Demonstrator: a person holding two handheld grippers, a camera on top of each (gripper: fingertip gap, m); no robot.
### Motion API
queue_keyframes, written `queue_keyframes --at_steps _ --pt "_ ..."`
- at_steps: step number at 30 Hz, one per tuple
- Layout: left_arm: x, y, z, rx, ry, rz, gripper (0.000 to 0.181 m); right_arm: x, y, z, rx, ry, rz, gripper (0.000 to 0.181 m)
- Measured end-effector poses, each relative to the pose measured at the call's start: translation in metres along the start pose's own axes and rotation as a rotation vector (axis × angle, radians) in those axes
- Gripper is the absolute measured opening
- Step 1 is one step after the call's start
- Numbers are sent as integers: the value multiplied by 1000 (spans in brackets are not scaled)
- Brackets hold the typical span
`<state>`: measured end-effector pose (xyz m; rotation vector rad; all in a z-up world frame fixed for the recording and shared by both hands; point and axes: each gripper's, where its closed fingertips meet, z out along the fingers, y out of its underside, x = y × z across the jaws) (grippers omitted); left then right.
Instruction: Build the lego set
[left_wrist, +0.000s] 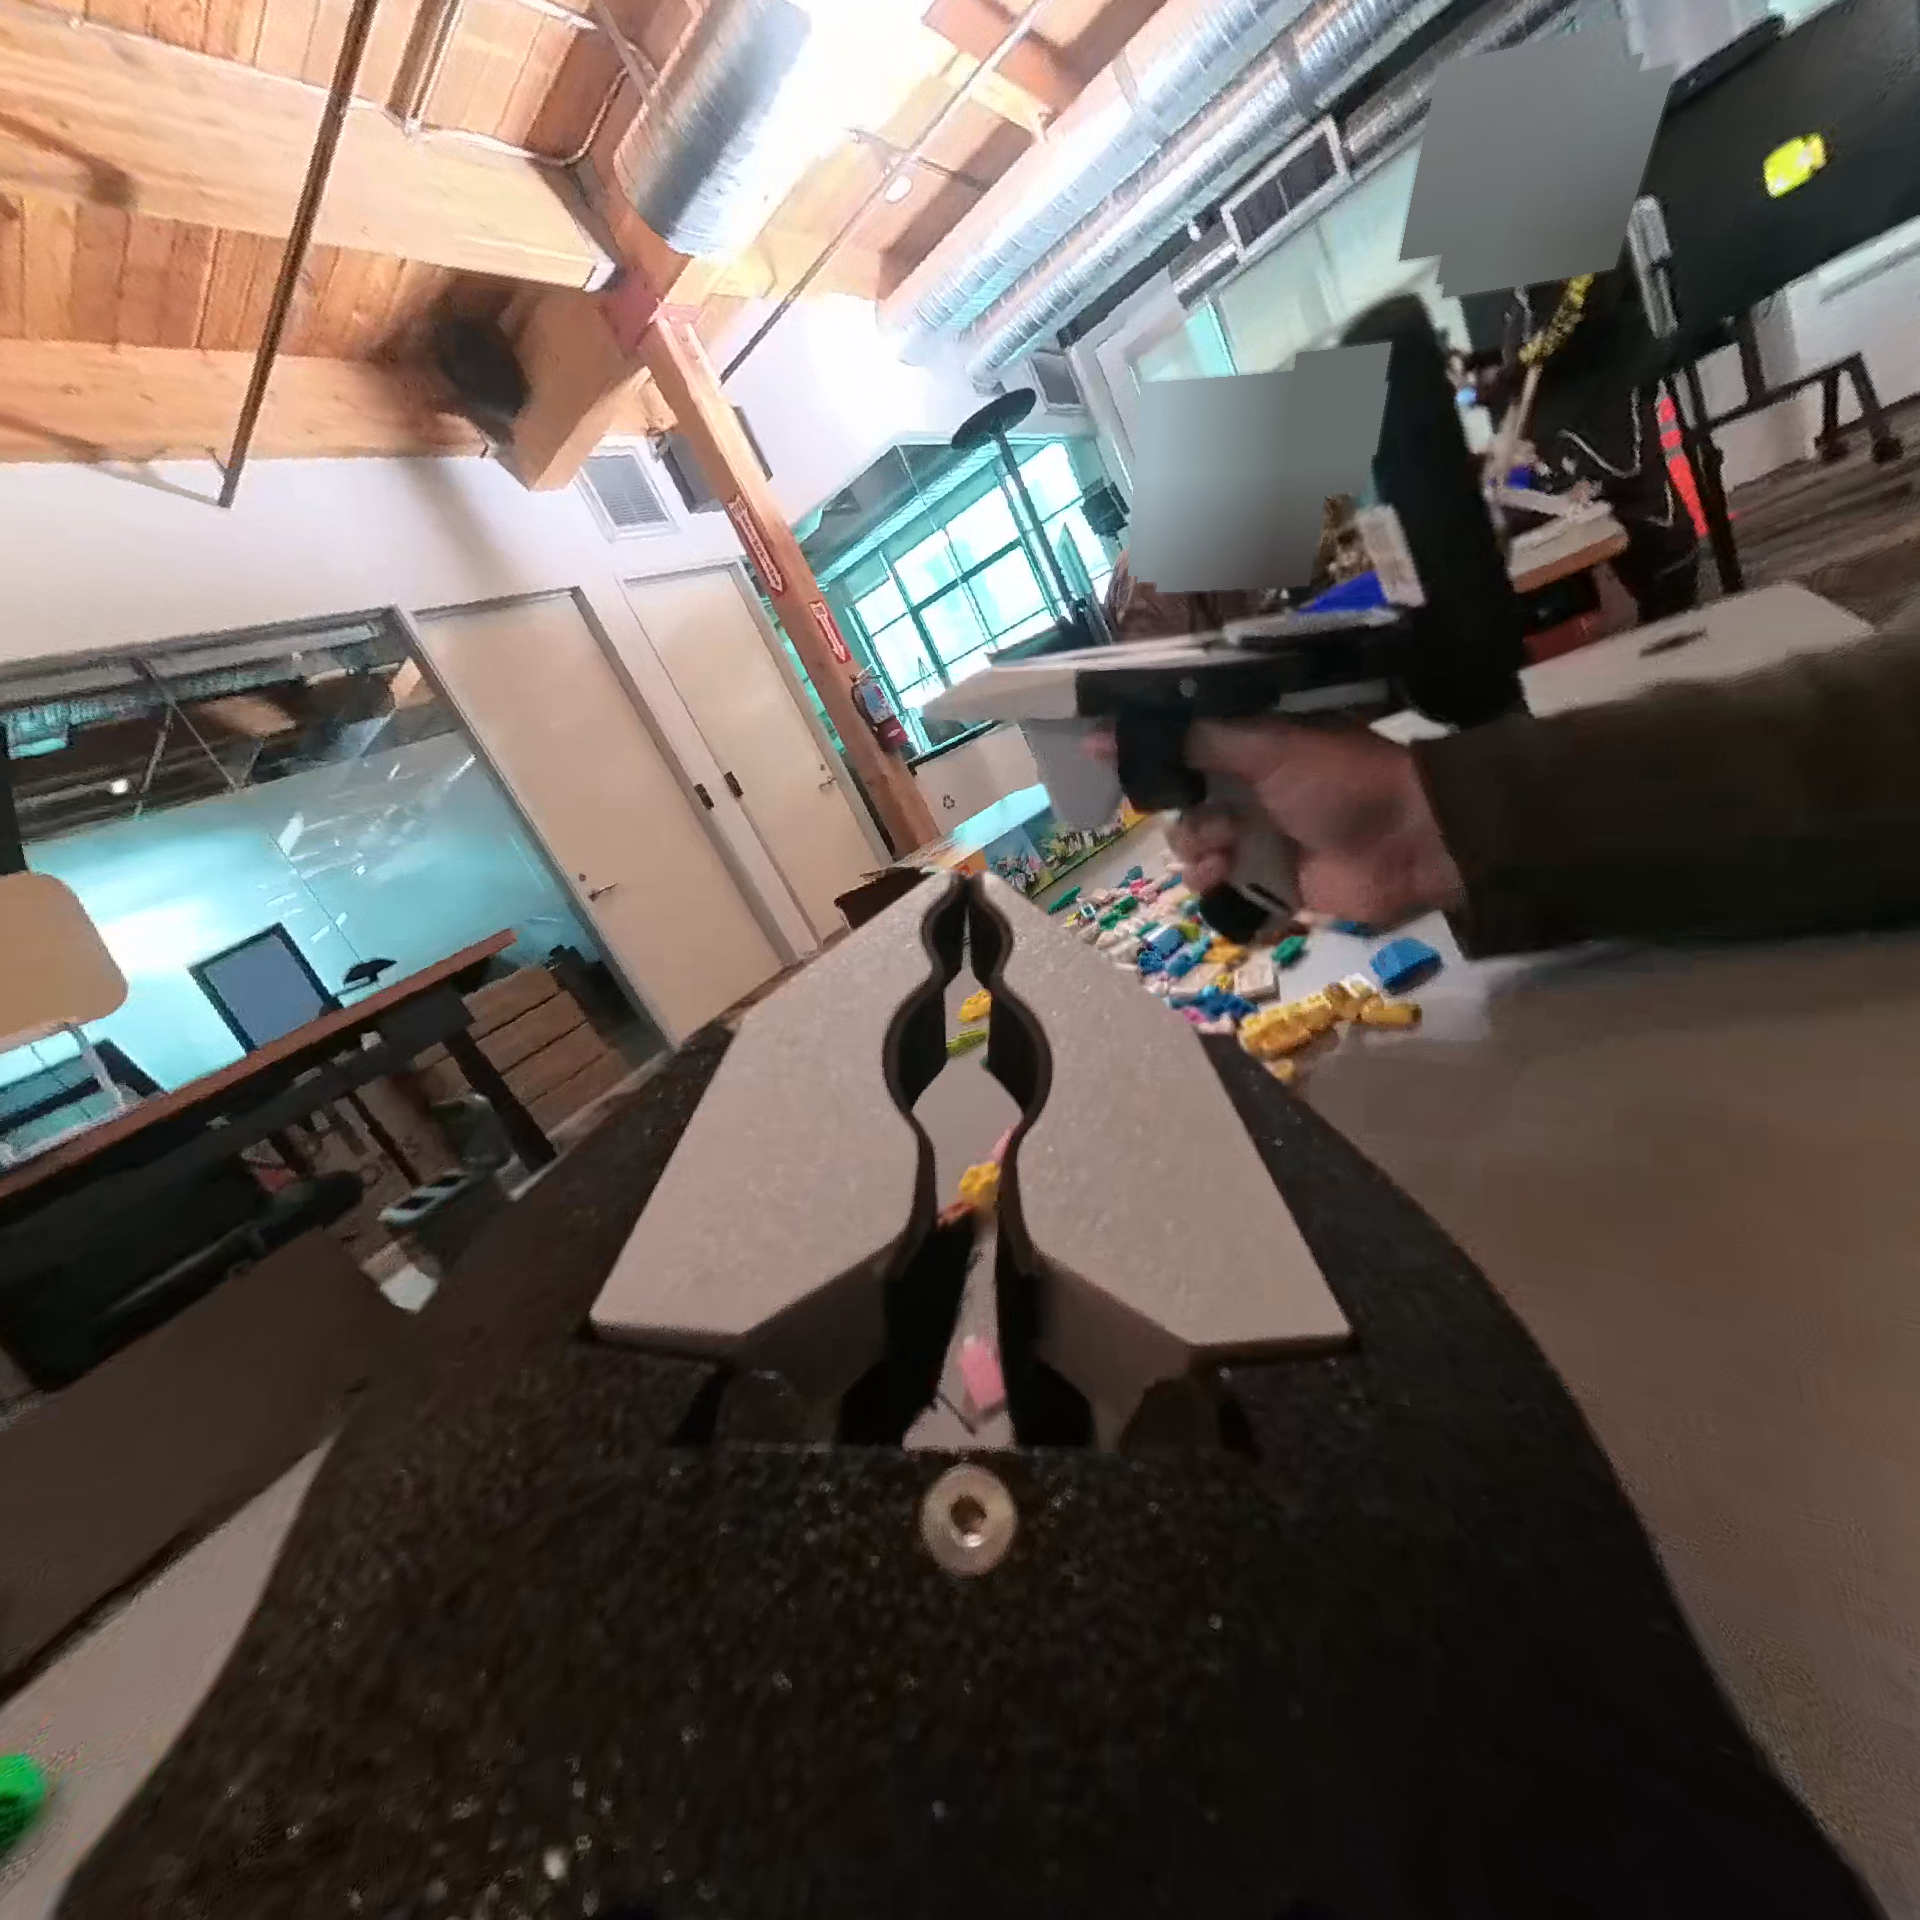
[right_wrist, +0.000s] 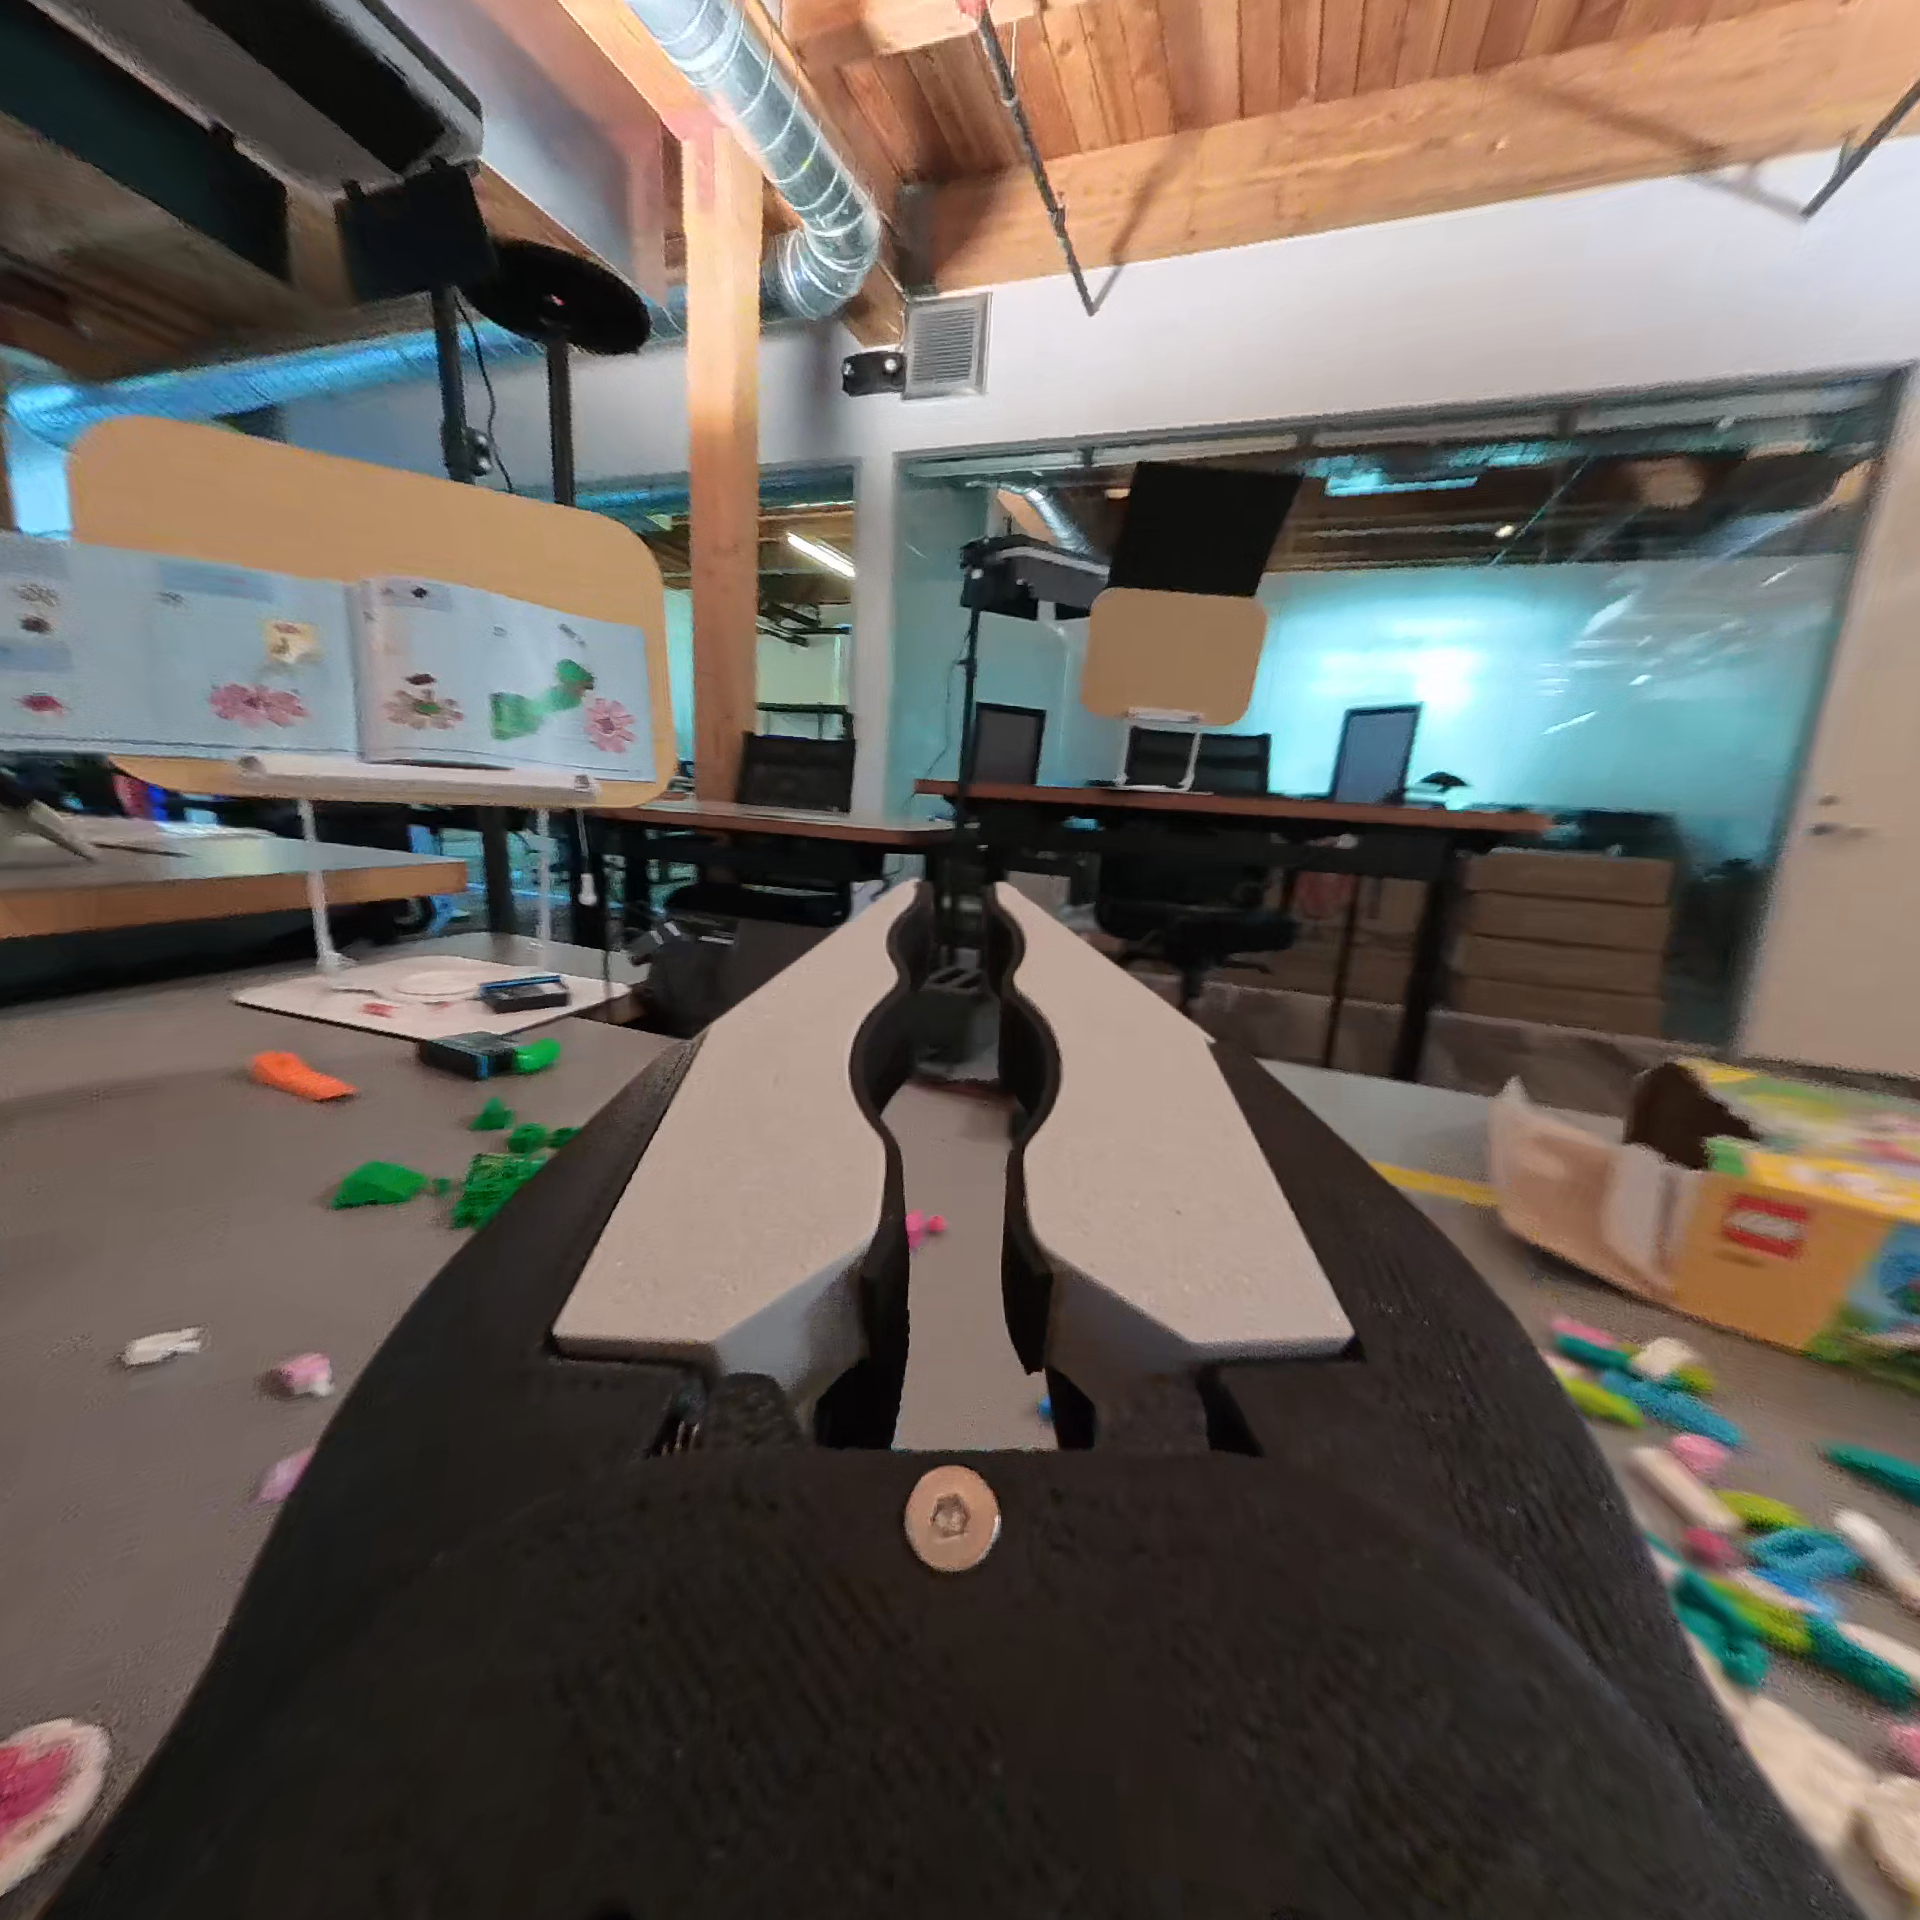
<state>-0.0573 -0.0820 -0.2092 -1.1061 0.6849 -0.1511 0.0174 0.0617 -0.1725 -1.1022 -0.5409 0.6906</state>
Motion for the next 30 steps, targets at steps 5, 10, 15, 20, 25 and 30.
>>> queue_keyframes --at_steps 5,10,15,20,25,30 --pt "-21 6 10 3 -96 -117 0 -13 20 5 -75 10 -90 4" --pt "-43 6 -9 10 -187 -234 0 -31 23 6 -83 -63 -275 0" --pt "-37 5 -7 21 -149 -233 0 -27 20 5 -73 -38 -240 0" --pt "-35 4 -7 29 -133 -226 0 -13 44 8 -233 19 -214 0" --pt "-35 4 -7 30 -132 -234 0 3 48 6 -251 76 -55 0" --pt "-34 5 -7 27 -123 -235 0 16 51 4 -238 108 150 0"
